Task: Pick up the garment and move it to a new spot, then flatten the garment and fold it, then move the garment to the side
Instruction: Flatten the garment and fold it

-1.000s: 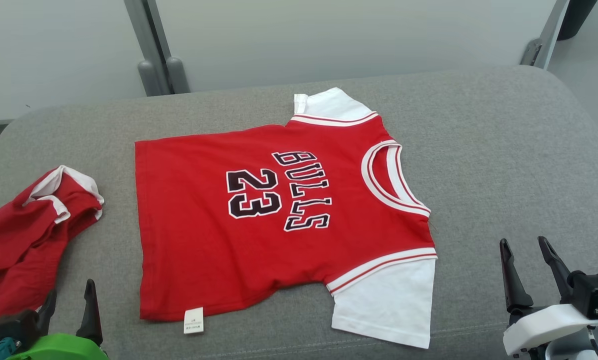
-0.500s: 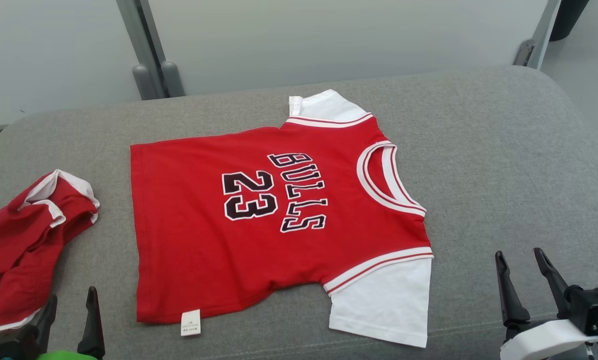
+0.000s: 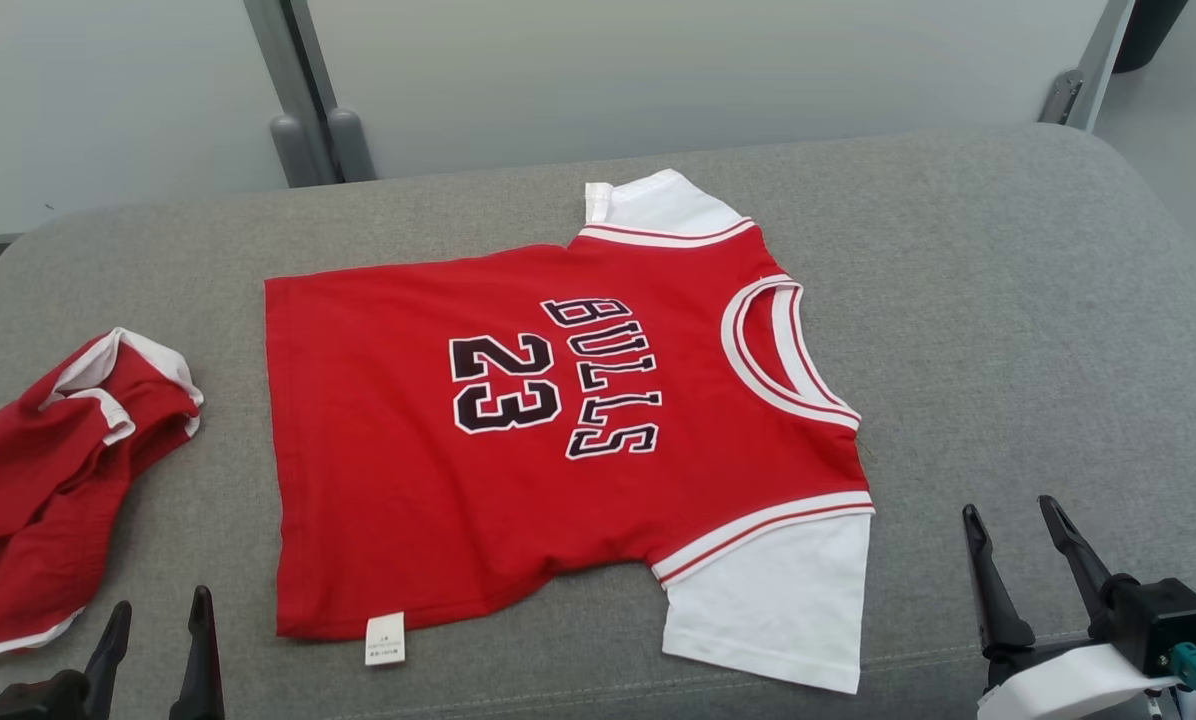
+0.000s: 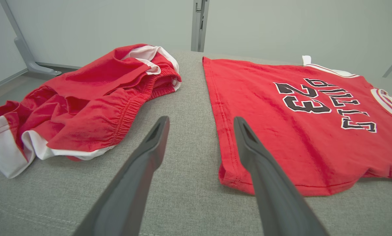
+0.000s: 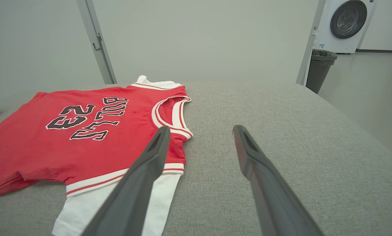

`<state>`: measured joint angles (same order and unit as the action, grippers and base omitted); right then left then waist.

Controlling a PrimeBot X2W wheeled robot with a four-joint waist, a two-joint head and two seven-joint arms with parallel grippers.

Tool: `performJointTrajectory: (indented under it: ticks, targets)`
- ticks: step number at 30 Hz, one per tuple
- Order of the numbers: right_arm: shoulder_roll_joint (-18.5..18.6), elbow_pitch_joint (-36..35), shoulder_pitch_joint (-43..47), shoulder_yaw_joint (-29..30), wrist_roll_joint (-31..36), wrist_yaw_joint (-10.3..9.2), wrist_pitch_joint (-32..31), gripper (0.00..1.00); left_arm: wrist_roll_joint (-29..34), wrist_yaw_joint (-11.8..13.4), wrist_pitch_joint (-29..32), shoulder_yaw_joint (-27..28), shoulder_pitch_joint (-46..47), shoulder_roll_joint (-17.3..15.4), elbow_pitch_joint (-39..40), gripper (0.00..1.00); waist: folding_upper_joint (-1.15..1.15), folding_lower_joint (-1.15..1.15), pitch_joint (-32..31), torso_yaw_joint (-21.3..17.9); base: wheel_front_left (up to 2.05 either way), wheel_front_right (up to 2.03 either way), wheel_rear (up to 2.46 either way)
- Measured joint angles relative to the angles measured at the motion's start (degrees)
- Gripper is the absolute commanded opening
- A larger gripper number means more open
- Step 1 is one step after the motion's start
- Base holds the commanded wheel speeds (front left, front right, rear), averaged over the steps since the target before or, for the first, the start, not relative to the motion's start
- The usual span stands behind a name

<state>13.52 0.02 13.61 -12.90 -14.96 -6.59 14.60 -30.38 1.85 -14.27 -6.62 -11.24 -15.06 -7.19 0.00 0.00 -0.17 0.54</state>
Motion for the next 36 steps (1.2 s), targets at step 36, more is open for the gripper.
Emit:
performJointTrajectory:
  ticks: [36]
  targets:
    - [-6.95, 17.3, -2.18, -7.88, -0.34, 3.72, -2.03, 1.0, -6.51, -2.45, 5.84, -2.61, 4.02, 3.63, -1.37, 1.0, 0.0, 0.0, 8.36, -0.17, 0.0, 0.0, 0.0]
